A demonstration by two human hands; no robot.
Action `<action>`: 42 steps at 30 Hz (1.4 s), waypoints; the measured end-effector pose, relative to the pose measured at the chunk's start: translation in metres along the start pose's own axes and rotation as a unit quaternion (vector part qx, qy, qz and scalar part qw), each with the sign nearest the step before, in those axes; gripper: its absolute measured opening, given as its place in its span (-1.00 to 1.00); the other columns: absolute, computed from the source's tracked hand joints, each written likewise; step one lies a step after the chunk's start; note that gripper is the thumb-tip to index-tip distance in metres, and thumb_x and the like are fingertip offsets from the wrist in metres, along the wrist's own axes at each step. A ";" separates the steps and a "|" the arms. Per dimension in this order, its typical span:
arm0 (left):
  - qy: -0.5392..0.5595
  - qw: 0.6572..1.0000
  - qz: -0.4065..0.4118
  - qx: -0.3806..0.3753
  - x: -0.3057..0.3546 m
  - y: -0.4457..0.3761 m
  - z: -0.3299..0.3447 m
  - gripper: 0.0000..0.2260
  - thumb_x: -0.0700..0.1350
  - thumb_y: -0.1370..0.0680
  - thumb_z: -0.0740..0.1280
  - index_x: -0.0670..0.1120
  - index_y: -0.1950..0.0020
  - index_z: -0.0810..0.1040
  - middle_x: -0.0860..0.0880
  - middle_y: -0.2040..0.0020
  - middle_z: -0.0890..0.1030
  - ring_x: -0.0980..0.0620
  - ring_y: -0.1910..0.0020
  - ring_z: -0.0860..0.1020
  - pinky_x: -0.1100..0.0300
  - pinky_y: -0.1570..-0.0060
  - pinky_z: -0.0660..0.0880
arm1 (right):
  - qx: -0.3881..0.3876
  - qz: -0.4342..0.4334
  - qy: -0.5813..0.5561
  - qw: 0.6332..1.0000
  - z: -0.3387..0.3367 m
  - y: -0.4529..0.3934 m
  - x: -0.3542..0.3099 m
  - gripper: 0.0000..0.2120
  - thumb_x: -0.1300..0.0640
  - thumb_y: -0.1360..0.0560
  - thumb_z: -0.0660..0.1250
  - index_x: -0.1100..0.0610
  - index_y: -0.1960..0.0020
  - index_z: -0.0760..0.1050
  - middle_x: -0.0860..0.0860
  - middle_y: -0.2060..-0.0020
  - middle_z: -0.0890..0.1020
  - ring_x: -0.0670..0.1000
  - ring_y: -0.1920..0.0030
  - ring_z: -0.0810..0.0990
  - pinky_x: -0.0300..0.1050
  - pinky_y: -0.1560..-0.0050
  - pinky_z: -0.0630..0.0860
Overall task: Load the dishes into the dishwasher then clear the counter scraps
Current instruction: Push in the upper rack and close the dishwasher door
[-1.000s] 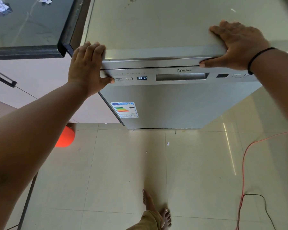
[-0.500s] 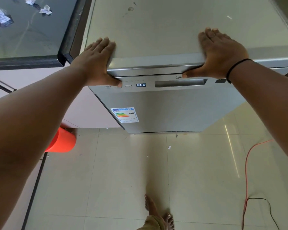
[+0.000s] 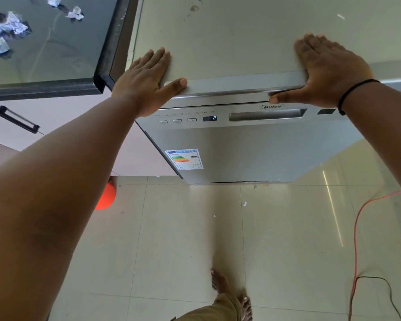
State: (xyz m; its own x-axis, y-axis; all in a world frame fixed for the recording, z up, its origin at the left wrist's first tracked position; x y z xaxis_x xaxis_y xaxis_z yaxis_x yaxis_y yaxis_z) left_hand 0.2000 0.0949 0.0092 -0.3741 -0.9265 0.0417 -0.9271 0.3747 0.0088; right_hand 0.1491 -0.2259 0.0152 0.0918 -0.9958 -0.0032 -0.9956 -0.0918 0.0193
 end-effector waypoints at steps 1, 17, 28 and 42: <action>0.001 1.000 0.000 0.002 0.000 0.000 0.000 -0.17 0.47 -0.47 -0.13 -0.02 -0.58 -0.04 0.04 -0.58 -0.02 0.07 -0.55 -0.06 0.07 -0.52 -0.07 | 0.000 0.001 -0.001 1.000 0.000 0.000 0.000 0.28 -0.72 -0.09 -0.05 0.08 -0.56 -0.09 0.04 -0.56 0.00 0.06 -0.55 -0.01 0.01 -0.52 -0.03; 0.001 1.000 0.016 0.006 -0.001 -0.001 0.001 -0.18 0.47 -0.48 -0.16 -0.03 -0.58 -0.07 0.02 -0.58 -0.05 0.06 -0.55 -0.09 0.07 -0.51 -0.08 | -0.021 0.013 -0.002 1.000 0.003 -0.004 0.003 0.29 -0.72 -0.09 -0.03 0.08 -0.57 -0.11 0.02 -0.56 -0.03 0.04 -0.55 -0.04 -0.01 -0.53 -0.06; 0.027 0.999 0.034 -0.020 -0.002 -0.002 0.000 -0.16 0.45 -0.48 -0.17 -0.09 -0.57 -0.12 -0.05 -0.58 -0.09 -0.01 -0.55 -0.13 0.01 -0.52 -0.08 | -0.119 0.068 0.007 0.991 0.004 -0.007 0.000 0.32 -0.68 -0.03 0.08 0.00 -0.56 -0.25 -0.03 -0.56 -0.15 0.05 -0.55 -0.14 0.03 -0.53 -0.10; -0.001 0.985 0.167 -0.049 -0.045 0.002 -0.030 -0.28 0.36 -0.54 0.02 -0.06 -0.55 0.06 -0.10 -0.57 0.04 -0.09 -0.55 -0.04 -0.07 -0.51 -0.13 | -0.101 0.017 -0.100 0.990 -0.015 -0.053 -0.222 0.21 -0.69 -0.14 -0.20 0.04 -0.58 -0.13 0.04 -0.56 -0.09 0.07 -0.55 -0.13 -0.02 -0.52 -0.12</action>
State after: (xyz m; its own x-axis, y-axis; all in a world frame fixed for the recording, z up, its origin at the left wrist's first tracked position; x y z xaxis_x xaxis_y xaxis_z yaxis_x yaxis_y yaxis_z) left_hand 0.2153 0.1388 0.0370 -0.6585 -0.7505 0.0569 -0.7451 0.6607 0.0914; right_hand 0.1822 -0.0001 0.0300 0.0327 -0.9801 -0.1959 -0.9720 -0.0768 0.2219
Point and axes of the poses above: each hand's wrist, its own y-axis away from the middle knuckle, its own z-axis out of the palm, x = y × z, the point moved 9 cm from there along -y, towards the middle knuckle
